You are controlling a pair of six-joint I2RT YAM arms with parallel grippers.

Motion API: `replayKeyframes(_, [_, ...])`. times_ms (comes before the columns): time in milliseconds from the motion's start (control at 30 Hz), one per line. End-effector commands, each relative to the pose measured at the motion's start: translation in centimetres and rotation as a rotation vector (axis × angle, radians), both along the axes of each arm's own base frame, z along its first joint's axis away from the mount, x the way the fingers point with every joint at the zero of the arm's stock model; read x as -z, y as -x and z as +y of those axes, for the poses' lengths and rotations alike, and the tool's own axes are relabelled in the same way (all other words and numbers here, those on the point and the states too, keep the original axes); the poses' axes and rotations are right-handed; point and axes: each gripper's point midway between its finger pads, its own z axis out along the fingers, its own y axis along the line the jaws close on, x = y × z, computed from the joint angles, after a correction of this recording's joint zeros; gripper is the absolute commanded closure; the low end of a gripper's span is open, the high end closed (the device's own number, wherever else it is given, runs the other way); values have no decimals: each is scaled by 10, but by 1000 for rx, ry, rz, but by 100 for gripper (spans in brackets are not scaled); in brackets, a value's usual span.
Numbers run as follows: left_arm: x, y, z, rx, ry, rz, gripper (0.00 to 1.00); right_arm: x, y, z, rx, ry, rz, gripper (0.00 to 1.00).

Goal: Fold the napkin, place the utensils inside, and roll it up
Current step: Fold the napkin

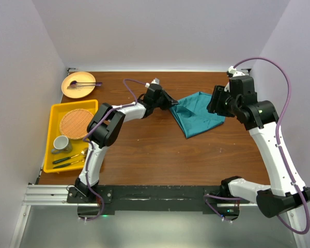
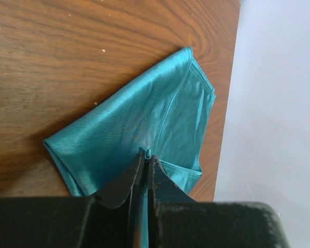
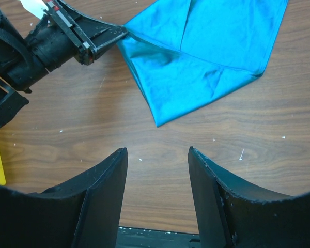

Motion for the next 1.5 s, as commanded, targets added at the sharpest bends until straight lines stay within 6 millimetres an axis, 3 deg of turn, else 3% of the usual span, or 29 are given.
replayKeyframes(0, [-4, -14, 8, -48, 5, -2, 100, 2, -6, 6, -6, -30, -13, 46])
replayKeyframes(500, [21, -26, 21, -86, -52, 31, 100, 26, -10, 9, -20, -15, 36, 46])
replayKeyframes(800, [8, -34, 21, -58, -99, -40, 100, 42, -12, 11, -29, -15, 62, 46])
replayKeyframes(1000, [-6, -38, 23, -38, -129, -92, 85, 58, -15, 15, -30, -24, 86, 46])
replayKeyframes(1100, [-9, -39, 25, -25, -134, -93, 76, 67, -29, 16, -7, -28, 65, 45])
replayKeyframes(1267, [-33, -41, 34, -22, -179, -141, 60, 106, -57, 9, 39, 35, 134, 44])
replayKeyframes(1333, [-48, -43, 47, -33, -252, -186, 58, 122, -75, 9, 53, 31, 157, 44])
replayKeyframes(1367, [-66, -44, 51, -43, -276, -229, 57, 125, -82, 6, 60, 19, 164, 44])
replayKeyframes(1400, [-62, -42, 62, -49, -364, -239, 57, 131, -90, 4, 69, 15, 168, 44])
replayKeyframes(1467, [-74, -37, 66, -44, -417, -282, 48, 152, -103, -7, 97, 17, 217, 44])
